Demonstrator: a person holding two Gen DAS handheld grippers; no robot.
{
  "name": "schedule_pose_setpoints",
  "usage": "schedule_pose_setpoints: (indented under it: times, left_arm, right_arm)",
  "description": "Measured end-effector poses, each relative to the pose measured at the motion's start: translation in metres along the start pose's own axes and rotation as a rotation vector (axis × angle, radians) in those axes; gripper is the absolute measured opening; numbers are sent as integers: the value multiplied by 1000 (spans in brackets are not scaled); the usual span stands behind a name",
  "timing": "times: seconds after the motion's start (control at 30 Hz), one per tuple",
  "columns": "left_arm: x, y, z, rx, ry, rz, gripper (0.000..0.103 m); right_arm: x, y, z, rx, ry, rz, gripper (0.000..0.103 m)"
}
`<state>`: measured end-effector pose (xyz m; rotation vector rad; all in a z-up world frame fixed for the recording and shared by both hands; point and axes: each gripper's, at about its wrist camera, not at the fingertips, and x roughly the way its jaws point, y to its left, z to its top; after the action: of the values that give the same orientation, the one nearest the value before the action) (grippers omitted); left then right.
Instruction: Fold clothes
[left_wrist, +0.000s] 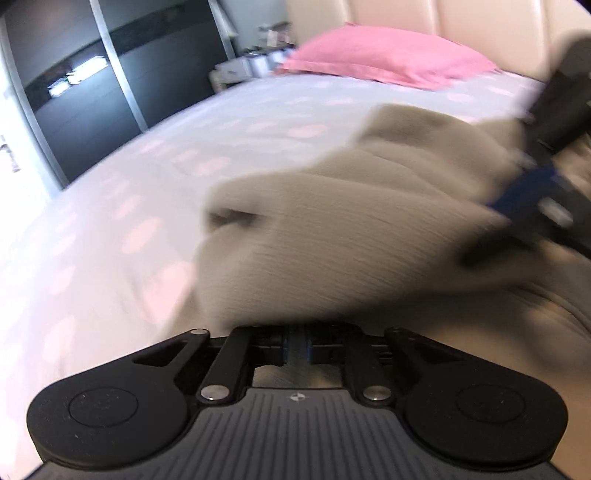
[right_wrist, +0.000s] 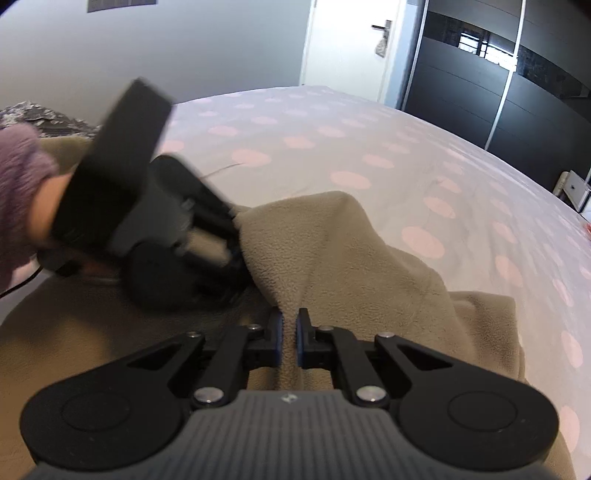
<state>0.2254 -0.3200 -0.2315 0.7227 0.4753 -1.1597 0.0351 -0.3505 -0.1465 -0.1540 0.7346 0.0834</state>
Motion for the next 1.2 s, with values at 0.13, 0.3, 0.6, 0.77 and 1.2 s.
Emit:
schedule_pose_setpoints:
  times: [0.13,0.3,0.6,0.77,1.2]
  left_arm:
    - [11,18,0,-43,47,87,3]
    - [1,29,-10,-11,134,186,3]
    - [-49,32,25,-126,62,180,3]
    - [-55,1,59,-123,-31,110,3]
    - [42,5,60,-351,-5,205,0]
  right_arm:
    - [15,2,-10,10,31,38,8]
    - [38,9,-29,25,70,49,12]
    - [-15,-14,-34,80,-88,-3,38]
    - [-40,-64,-36,191,-168,-195,36]
    - [25,-168,-61,648,-164,-324,9]
